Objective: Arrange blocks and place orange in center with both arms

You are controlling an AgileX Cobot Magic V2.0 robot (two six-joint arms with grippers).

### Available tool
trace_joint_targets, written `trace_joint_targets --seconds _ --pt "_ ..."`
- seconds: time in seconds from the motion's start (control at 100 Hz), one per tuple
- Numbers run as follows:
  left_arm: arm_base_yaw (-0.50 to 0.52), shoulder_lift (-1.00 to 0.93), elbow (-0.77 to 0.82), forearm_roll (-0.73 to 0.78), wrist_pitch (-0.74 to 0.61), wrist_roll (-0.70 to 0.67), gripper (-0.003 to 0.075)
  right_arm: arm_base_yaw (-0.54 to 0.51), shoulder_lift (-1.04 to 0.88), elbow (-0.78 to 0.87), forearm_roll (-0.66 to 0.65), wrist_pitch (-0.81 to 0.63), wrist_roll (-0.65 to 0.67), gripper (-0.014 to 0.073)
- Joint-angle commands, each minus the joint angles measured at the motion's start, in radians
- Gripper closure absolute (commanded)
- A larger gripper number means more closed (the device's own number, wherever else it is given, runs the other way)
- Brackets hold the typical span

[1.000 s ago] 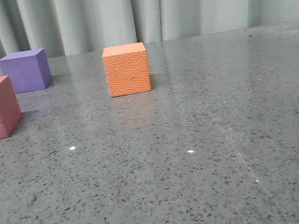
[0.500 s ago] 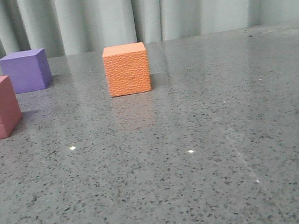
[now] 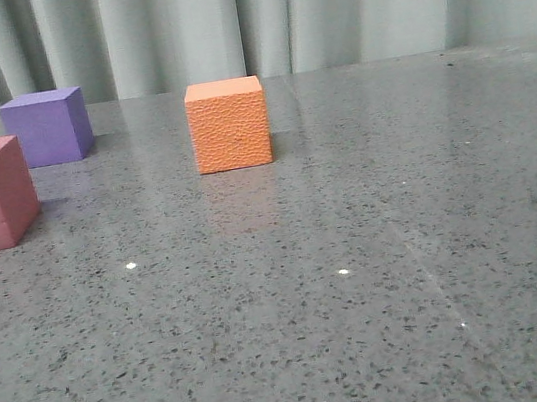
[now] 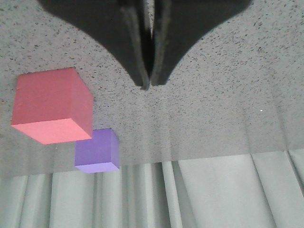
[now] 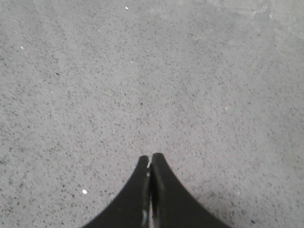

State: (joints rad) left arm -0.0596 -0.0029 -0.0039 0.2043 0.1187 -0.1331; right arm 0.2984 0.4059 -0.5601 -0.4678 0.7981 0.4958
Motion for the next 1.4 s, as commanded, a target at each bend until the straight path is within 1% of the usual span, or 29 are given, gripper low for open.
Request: trace_joint_targets --seconds 0.0,0.15,0.29,0.34,0.41,0.46,0.53,0.63,0.68,0.78,0.92,1.18,1.39 --pt "0.001 -0.034 0.053 -0.006 -0.083 -0.004 0.0739 -0.007 -0.04 -0.005 -0.041 -0.113 -0.008 0.0661" --pt "0.001 -0.034 0.053 -0.006 -0.083 -0.004 0.0739 -0.007 -0.184 0.084 -0.03 -0.207 -0.008 0.0661" --pt "0.001 -0.034 0.053 -0.006 -0.083 -0.004 0.0739 -0.007 -0.331 0.184 0.038 -0.226 -0.026 0.0661" --pt "0.001 -0.034 0.053 -0.006 -0.083 -0.004 0.0739 -0.008 -0.382 0.215 0.081 -0.233 -0.07 0.0661" --pt "0.001 -0.034 0.053 -0.006 -0.083 -0.004 0.0739 -0.018 -0.449 0.255 0.158 -0.259 -0.171 0.0661" --pt "0.001 -0.034 0.053 -0.006 -0.083 -0.004 0.0739 -0.033 -0.44 0.271 0.215 -0.291 -0.262 0.0661" --pt "0.001 -0.034 0.053 -0.006 -0.083 -0.004 0.0739 -0.066 -0.437 0.297 0.308 -0.36 -0.358 0.0661" --pt "0.001 -0.034 0.053 -0.006 -0.083 -0.004 0.0739 -0.128 -0.44 0.335 0.457 -0.469 -0.447 0.0661" --pt "0.001 -0.034 0.053 -0.006 -0.083 -0.004 0.0739 -0.156 -0.44 0.357 0.495 -0.521 -0.461 0.0661" --pt "0.001 -0.034 0.053 -0.006 -0.083 -0.004 0.0739 -0.19 -0.441 0.417 0.501 -0.625 -0.461 0.0661" --pt "0.001 -0.034 0.053 -0.006 -0.083 -0.004 0.0739 -0.195 -0.441 0.49 0.5 -0.703 -0.461 0.0661" --pt "0.001 -0.034 0.053 -0.006 -0.083 -0.004 0.0739 -0.195 -0.441 0.573 0.5 -0.721 -0.46 0.0661" --pt "0.001 -0.034 0.053 -0.006 -0.083 -0.004 0.0739 -0.196 -0.441 0.575 0.495 -0.712 -0.46 0.0661"
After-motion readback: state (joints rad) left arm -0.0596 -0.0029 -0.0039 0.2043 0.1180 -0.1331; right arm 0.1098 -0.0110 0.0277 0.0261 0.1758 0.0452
